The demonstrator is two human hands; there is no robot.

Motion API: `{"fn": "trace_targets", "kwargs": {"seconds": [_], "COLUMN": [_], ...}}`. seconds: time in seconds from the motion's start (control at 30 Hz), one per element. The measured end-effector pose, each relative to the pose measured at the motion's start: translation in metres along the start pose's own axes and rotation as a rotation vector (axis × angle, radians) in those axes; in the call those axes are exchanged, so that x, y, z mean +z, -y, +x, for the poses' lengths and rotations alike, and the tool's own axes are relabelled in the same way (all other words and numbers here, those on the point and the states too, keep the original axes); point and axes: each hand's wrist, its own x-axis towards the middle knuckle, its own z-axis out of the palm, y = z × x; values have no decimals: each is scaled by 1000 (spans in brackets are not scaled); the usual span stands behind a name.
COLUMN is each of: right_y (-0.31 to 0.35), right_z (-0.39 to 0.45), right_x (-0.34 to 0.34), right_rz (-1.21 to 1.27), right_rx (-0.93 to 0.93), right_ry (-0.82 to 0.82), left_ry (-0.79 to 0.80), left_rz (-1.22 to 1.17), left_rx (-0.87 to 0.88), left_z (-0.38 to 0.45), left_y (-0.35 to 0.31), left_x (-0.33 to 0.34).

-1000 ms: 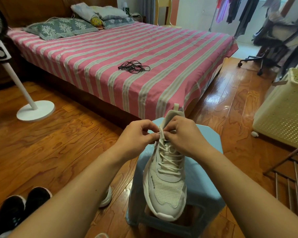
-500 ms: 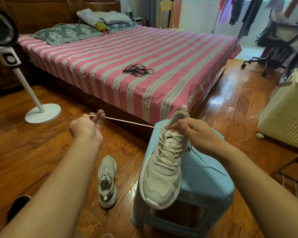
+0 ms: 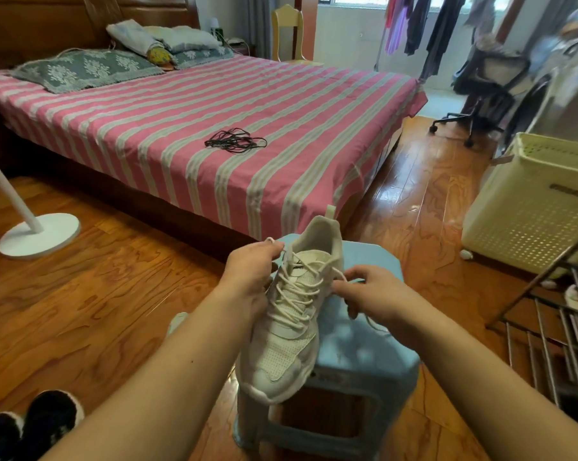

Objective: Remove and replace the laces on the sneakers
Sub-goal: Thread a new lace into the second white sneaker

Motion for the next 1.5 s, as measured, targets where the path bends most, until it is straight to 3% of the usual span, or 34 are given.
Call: {"fn": "trace_targets", "kwargs": {"seconds": [0.1,0.17,0.23,0.3,0.4,0.43,0.47,0.5,0.57,0.6,0.63,0.7,0.73,0.87,1.03,1.1,1.2,1.33,1.43,1.5], "right_y": [9,17,27,39,46,41,38,30,12,2,-7,-13,-14,-7,-9,-10,-14,-14,-15,-17], "right_z": [-5,-12,-13,-6,22,33,35,36,25,14,6,-7,-10,4,10,9,4,-2,1,1], "right_x": [-28,-45,-52,-49,-43,-41,-37,-32,-16,-7,5,33,45,49,29,28,29,27,18,18], "right_rz": [-28,95,327,569,805,799,640,424,86,26,66,181,106,-253,-323,-296,-182,-246,-203,-150], "right_rx": [-110,-217,-309,-349,-305,-274,-265,-295,-255,-212,-147,18,23,-61,-221,-212,-191,-228,-223,-210], "right_ry": [-94,-79,-68,-42,16,18,-53,-154,-505,-563,-483,-135,-74,-266,-216,-203,-143,-123,-110,-127], "left_ry": [89,166,250,306,310,292,263,233,205,224,243,205,165,-53,-178,-114,112,7,113,91], "left_rz": [10,283,558,557,262,226,263,362,572,626,640,632,641,924,1046,966,757,802,809,864], "left_rx": [251,517,652,594,414,390,402,439,436,379,312,274,297,456,534,516,420,419,378,389], "left_z": [-12,-23,-26,-26,-29,-30,-29,-28,-28,-29,-32,-34,-33,-36,-44,-44,-50,-48,-46,-48], "left_y": [-10,-21,-26,-27,-30,-29,-27,-22,-8,0,6,16,18,20,21,24,31,35,32,33], "left_x": [4,0,-7,-9,-3,0,0,-3,-11,-14,-15,-15,-14,-2,3,0,-6,-8,-10,-6]}}
